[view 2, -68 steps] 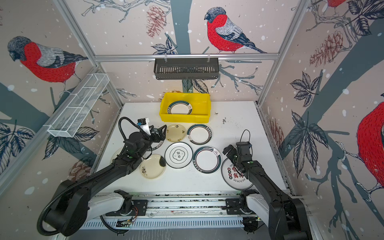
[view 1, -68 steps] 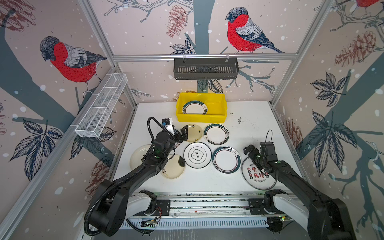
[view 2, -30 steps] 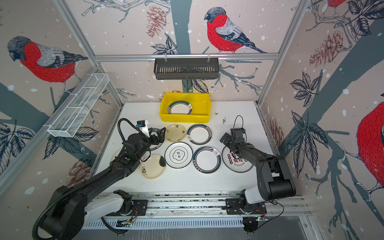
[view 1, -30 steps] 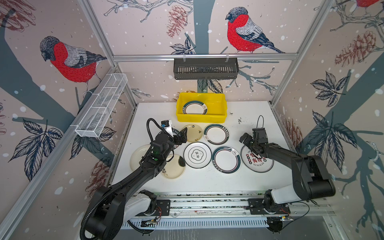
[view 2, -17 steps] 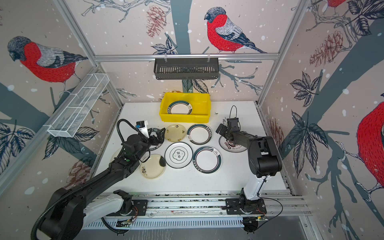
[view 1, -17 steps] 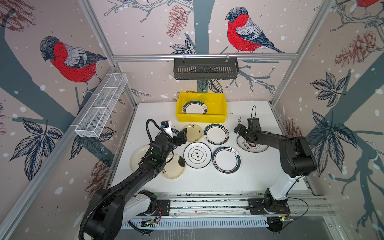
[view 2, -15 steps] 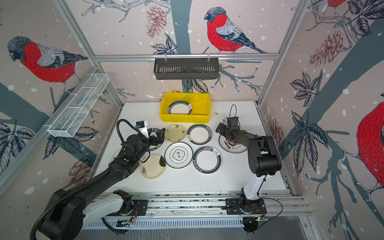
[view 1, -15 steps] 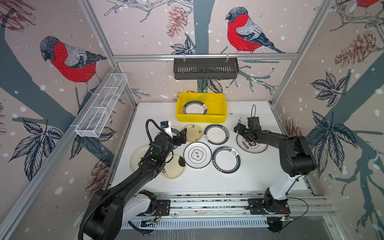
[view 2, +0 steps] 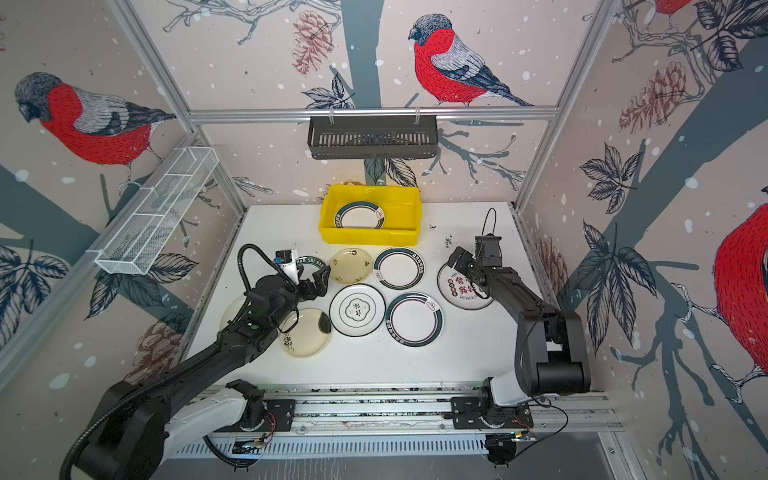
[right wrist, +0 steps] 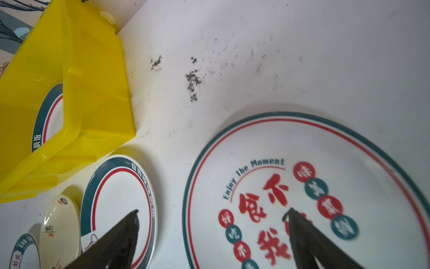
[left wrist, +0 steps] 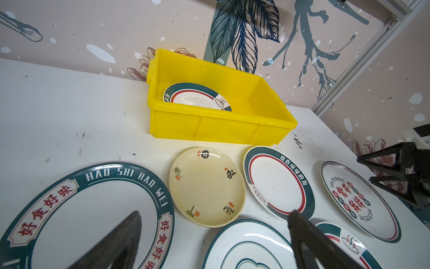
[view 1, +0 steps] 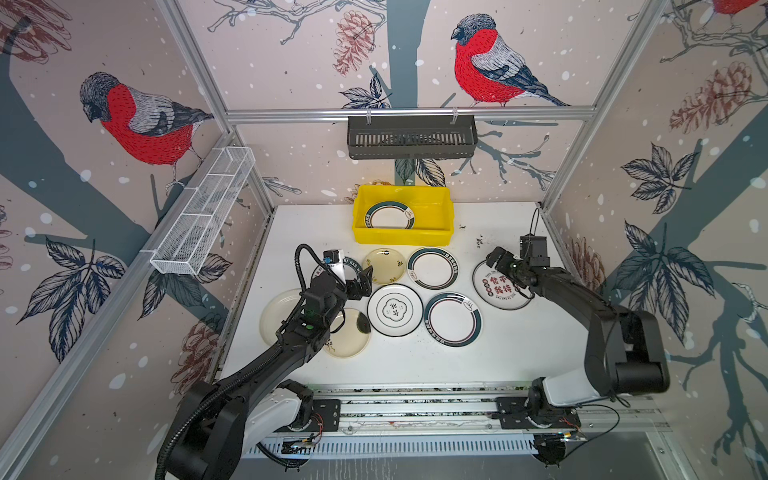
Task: Place the plates into the plastic bin on the countertop
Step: 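Push the 'Enjoy The Moment' plate farther from the robot with the right gripper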
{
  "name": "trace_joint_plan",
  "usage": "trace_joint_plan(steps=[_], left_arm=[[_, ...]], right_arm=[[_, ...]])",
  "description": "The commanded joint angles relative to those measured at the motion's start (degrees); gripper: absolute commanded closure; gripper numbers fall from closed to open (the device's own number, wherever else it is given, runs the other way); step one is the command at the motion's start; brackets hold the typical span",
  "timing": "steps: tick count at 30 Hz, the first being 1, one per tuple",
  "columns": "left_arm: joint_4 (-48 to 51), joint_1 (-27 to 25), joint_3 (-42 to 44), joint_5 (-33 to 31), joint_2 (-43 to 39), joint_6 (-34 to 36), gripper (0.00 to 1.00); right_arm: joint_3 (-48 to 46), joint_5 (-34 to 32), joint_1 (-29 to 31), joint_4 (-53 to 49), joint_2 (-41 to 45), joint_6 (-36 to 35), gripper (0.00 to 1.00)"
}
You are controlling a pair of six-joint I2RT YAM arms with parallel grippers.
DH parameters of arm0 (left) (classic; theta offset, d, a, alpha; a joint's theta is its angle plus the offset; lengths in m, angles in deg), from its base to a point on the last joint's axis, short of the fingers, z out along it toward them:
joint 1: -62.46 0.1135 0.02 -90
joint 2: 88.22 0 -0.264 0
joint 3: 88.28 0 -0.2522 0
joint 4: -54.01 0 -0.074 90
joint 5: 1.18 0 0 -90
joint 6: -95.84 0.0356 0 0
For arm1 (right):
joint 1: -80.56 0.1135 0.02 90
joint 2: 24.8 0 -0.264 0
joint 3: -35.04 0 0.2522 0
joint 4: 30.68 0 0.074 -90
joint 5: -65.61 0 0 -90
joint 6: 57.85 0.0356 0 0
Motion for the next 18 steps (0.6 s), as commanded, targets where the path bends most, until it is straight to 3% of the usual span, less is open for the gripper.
trace_joint_plan(steps=[1, 7, 18], left_arm=[[-2.27, -0.11, 0.75, 1.71, -0.28, 1.41, 0.03], [-7.3, -1.24, 2.73, 4.92, -0.33, -0.4, 0.03], [-6.92, -2.49, 1.73, 5.56, 0.88, -0.1, 0.03]], right_arm=[[-4.87, -0.38, -2.15, -6.61, 3.72, 2.33, 0.01], [-12.71, 1.99, -4.98, -7.21, 10.53, 3.83, 0.01], [-17.2, 3.8, -8.73, -12.46, 23.14, 4.65, 0.01]])
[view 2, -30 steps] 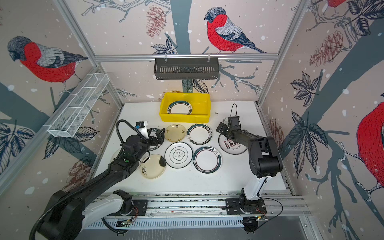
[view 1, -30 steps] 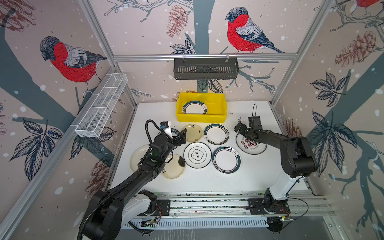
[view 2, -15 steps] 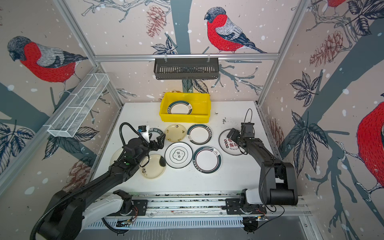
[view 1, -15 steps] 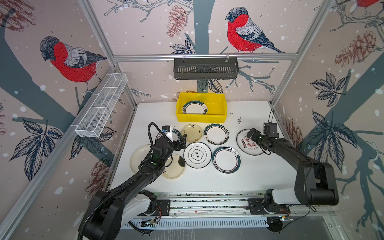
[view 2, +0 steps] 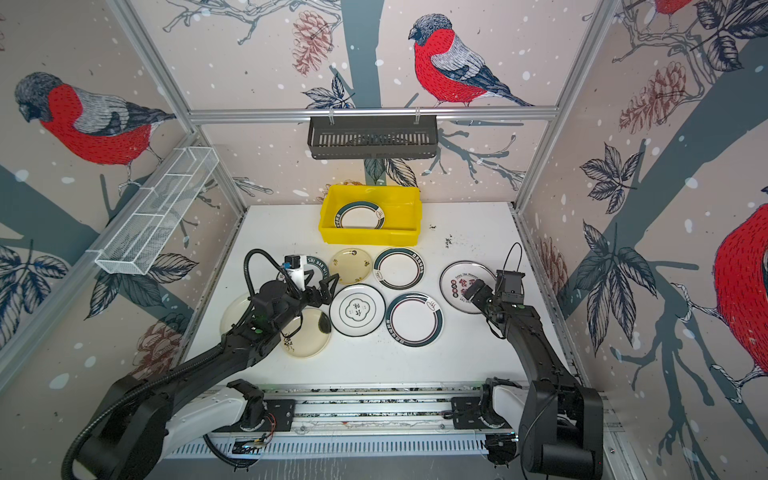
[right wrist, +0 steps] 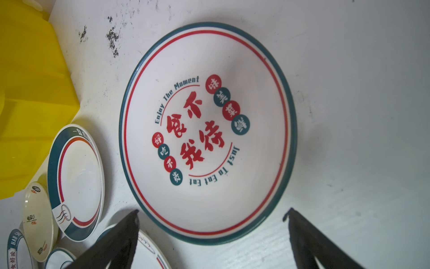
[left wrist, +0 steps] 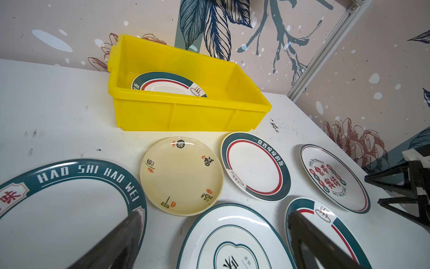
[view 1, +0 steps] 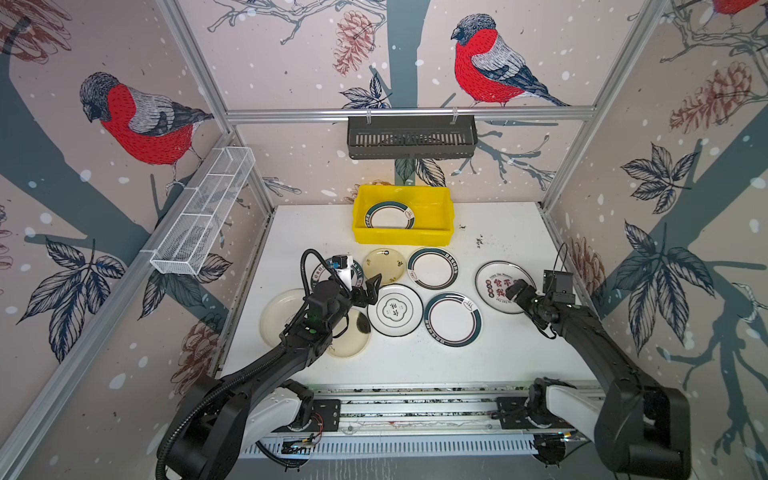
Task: Place the plates into the plastic bin on the countertop
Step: 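Push the 'Enjoy The Moment' plate farther from the robot with the right gripper, then pinch the 'Enjoy The Moment' plate's edge with the right gripper, tilting it up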
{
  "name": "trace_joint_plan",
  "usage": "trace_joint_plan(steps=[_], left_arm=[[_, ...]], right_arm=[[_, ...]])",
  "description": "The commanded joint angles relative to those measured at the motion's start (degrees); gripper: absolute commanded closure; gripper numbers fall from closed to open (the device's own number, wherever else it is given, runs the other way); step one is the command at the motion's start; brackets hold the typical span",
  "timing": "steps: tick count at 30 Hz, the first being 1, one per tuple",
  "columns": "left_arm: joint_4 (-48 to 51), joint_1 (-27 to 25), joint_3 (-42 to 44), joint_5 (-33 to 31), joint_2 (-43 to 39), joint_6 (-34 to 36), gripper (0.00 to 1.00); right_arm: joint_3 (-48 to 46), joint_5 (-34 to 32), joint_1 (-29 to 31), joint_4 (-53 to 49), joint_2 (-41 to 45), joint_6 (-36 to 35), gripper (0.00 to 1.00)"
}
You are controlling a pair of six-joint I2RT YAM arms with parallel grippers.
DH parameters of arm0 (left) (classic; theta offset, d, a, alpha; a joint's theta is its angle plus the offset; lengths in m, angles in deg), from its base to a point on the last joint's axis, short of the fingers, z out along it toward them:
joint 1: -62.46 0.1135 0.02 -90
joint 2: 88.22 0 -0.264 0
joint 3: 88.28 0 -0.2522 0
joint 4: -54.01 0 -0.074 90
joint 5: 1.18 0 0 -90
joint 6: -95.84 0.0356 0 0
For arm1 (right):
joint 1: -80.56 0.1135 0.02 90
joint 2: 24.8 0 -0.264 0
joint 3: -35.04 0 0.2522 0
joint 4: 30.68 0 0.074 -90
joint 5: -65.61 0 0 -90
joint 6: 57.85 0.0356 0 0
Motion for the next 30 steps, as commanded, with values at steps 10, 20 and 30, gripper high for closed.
trace_joint_plan(steps=[10, 20, 30], left_arm=[[0.38, -0.13, -0.5, -3.23, -5.23, 3.08, 0.03], [1.43, -0.11, -0.61, -4.22, -6.63, 3.28, 0.03], [1.29, -0.13, -0.67, -4.64, -5.66, 2.81, 0.03]], right_arm=[[-5.99, 11.1, -5.17, 4.27, 0.48, 1.73, 0.01], [-6.81, 14.83, -8.15, 8.85, -4.46, 0.85, 0.01], [-7.88, 16.2, -9.08, 13.11, -5.66, 1.81, 0.05]])
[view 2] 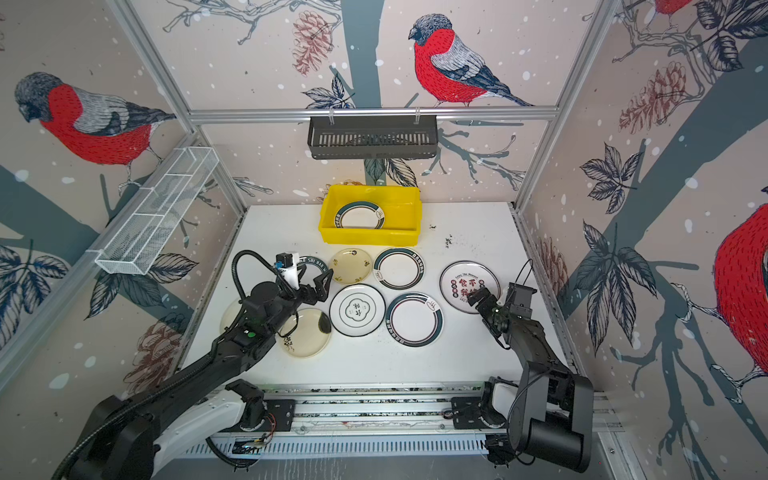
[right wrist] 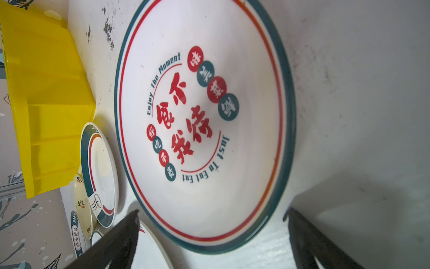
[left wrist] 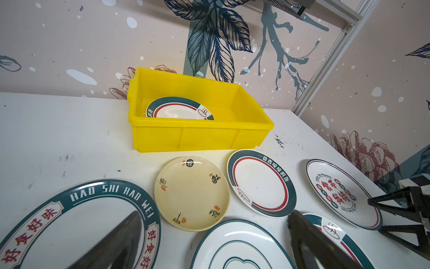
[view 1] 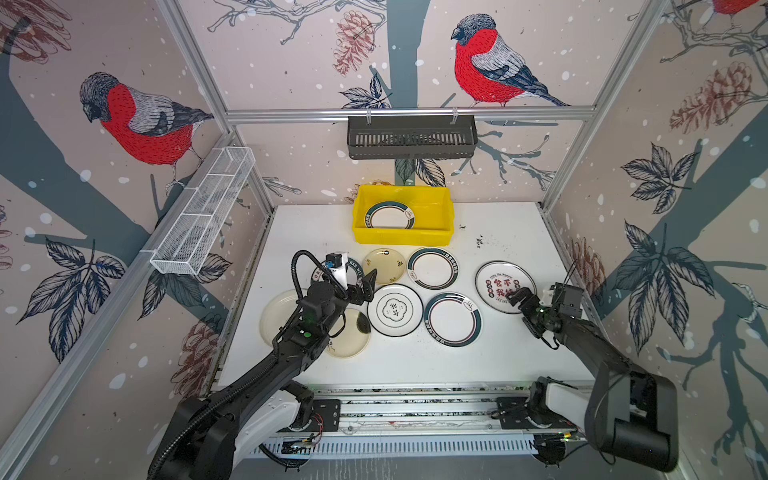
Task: Place the plates into the plastic bin on the countertop
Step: 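Pinch the 'Enjoy The Moment' plate's edge with the right gripper, tilting it up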
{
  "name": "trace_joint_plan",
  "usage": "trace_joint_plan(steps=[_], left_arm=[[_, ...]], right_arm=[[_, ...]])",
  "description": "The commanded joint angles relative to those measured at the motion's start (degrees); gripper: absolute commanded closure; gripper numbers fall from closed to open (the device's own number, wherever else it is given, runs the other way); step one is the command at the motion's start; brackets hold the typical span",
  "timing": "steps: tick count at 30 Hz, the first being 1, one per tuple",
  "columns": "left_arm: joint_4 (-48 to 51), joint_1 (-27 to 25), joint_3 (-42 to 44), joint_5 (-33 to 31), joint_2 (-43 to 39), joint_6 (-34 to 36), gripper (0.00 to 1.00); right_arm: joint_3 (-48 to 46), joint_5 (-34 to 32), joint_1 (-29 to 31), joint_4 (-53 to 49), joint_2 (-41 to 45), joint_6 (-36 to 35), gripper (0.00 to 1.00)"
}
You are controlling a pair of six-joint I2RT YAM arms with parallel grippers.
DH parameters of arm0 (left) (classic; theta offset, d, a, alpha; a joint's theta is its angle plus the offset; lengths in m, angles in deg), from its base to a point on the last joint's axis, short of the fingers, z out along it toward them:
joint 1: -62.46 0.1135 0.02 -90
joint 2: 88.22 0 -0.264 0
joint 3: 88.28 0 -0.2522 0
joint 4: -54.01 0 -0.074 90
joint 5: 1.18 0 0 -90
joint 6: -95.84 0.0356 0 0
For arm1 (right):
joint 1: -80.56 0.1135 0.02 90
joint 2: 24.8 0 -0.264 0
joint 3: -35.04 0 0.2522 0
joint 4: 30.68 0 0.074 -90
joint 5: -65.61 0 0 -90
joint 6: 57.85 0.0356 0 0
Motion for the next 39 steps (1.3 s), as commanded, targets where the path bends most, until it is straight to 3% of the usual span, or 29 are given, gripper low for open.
trace_joint_plan(steps=[1, 6, 9, 19, 39], left_arm=[[-1.27, -0.06, -0.05, -0.5, 0.34, -0.29, 0.03], [-1.21, -0.06, -0.22, -0.23, 0.96, -0.42, 0.03], [-0.13, -0.06, -0.91, -0.15, 0.88, -0.24, 0.03], [0.61, -0.06, -1.53, -0.25, 1.4, -0.2, 0.03], [0.62, -0.06, -1.53, 0.12, 1.14, -0.21, 0.03]], right_arm=[[-0.5, 0.39, -0.12, 1.42, -0.46, 0.66, 0.08], [-1.05, 0.4, -0.14, 3.92, -0.68, 1.41, 0.28], [-0.18, -1.53, -0.14, 3.7, -1.66, 0.83, 0.32], [1.17, -5.53, 0.06, 4.35, -3.87, 0.95, 0.63], [1.16, -8.06, 0.05, 8.8, -8.23, 3.94, 0.76]])
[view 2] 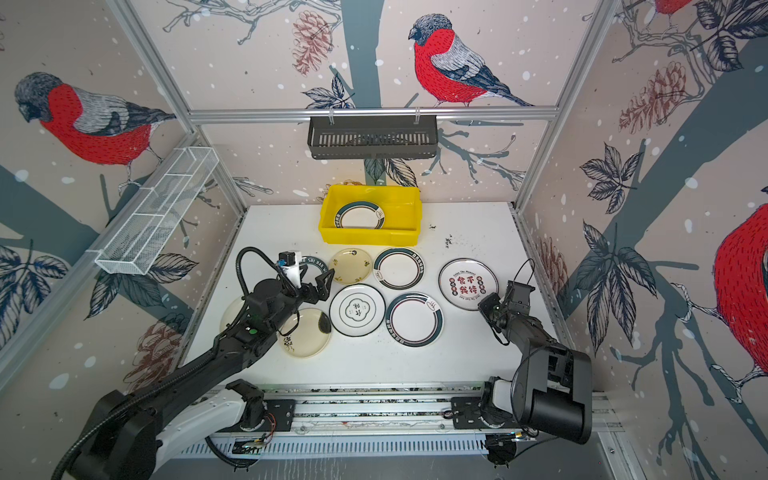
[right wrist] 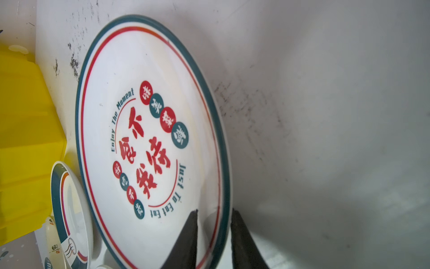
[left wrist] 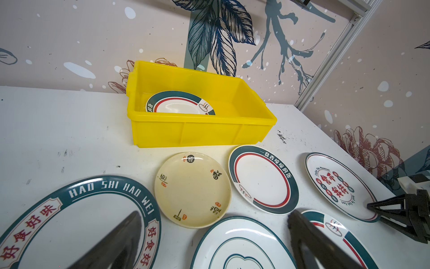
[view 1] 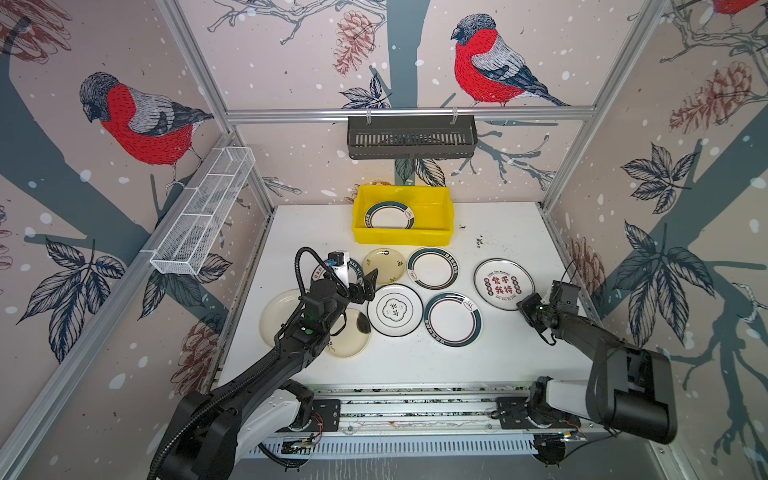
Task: Place the plates into the plastic bin on the countertop
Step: 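Pinch the 'Enjoy The Moment' plate's edge with the right gripper, tilting it up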
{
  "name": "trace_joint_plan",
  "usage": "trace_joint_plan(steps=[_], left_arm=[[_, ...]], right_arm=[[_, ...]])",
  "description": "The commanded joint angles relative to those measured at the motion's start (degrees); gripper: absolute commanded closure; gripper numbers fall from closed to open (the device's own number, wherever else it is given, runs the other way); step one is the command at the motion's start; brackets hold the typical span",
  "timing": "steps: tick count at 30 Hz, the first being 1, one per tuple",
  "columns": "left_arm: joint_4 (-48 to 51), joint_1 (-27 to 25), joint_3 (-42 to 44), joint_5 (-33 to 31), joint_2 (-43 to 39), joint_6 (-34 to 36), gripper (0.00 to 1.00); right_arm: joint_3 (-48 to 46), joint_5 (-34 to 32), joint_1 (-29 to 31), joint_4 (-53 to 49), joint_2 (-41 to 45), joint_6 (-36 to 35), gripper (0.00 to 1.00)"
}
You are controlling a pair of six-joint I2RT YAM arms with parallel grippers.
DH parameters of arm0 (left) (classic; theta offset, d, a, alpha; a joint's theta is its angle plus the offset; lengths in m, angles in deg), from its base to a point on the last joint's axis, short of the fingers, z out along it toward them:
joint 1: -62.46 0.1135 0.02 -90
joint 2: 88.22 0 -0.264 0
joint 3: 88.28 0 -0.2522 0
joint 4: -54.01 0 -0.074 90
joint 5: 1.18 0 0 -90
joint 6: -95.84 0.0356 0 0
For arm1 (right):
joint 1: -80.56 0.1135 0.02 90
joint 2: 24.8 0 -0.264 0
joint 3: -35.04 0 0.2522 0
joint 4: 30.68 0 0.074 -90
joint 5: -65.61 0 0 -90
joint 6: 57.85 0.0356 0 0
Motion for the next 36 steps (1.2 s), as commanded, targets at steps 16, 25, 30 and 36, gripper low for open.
trace_joint_plan(steps=[16, 25, 30, 36], left_arm=[[-2.01, -0.06, -0.11, 1.37, 0.79, -0.86, 0.03], [-3.94, -0.06, 0.32, 4.76, 2.09, -4.21, 0.03], [-5.58, -0.06, -0.1, 6.8, 3.78, -7.61, 0.03], [-8.39, -0.52, -3.16, 10.45, 9.5, -11.81, 0.03]], right_arm=[[1.56, 0.26, 0.04, 1.77, -1.59, 1.21, 0.98], [2.52, 3.58, -0.48, -0.21, 4.8, 1.91, 1.0], [2.27, 8.51, -0.58, 0.66, 8.75, 4.14, 1.0], [2.82, 12.0, 0.15, 1.33, 14.3, 6.38, 1.0]])
